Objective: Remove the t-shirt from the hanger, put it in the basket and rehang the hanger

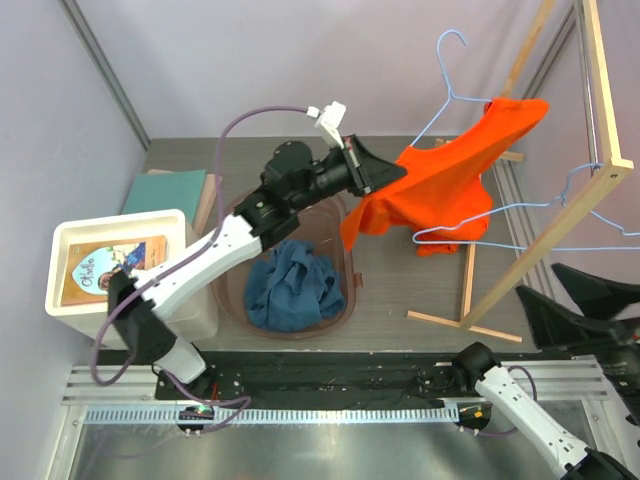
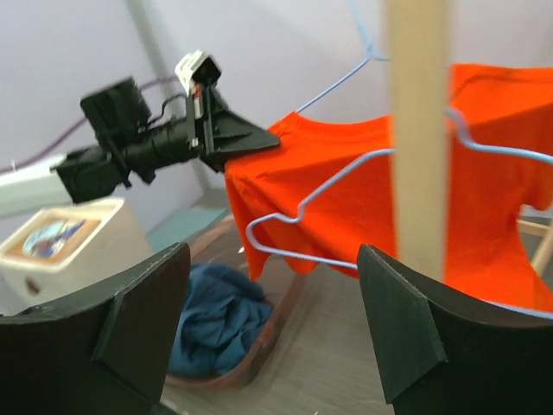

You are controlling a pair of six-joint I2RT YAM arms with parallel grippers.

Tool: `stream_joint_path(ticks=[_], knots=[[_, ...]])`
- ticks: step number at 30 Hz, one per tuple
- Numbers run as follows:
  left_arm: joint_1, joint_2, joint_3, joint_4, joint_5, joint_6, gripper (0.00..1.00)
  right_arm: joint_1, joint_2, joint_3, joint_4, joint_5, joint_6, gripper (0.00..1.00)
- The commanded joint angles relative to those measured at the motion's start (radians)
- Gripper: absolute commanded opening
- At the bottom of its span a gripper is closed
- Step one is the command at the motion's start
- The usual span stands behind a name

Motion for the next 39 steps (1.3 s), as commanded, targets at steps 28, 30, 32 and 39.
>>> stream_joint_path(ticks=[28, 30, 32, 39], knots=[[-0.087, -0.624, -0.467, -0.149, -0.002, 0.406, 0.0, -0.086, 0.688, 0.166, 0.183, -0.301, 0.205, 0.77], [-0.09, -0.624, -0.464, -0.149, 0.011, 0.407, 0.0, -0.086, 0.688, 0.163, 0.162, -0.269, 0.195, 0.76], [-0.092, -0.627, -0.466, -0.149, 0.012, 0.407, 0.0, -0.086, 0.672, 0.153, 0.163, -0.242, 0.178, 0.76], [-0.096, -0.632, -0.458, -0.149, 0.021, 0.407, 0.0, -0.086, 0.675, 0.113, 0.183, -0.199, 0.139, 0.71]])
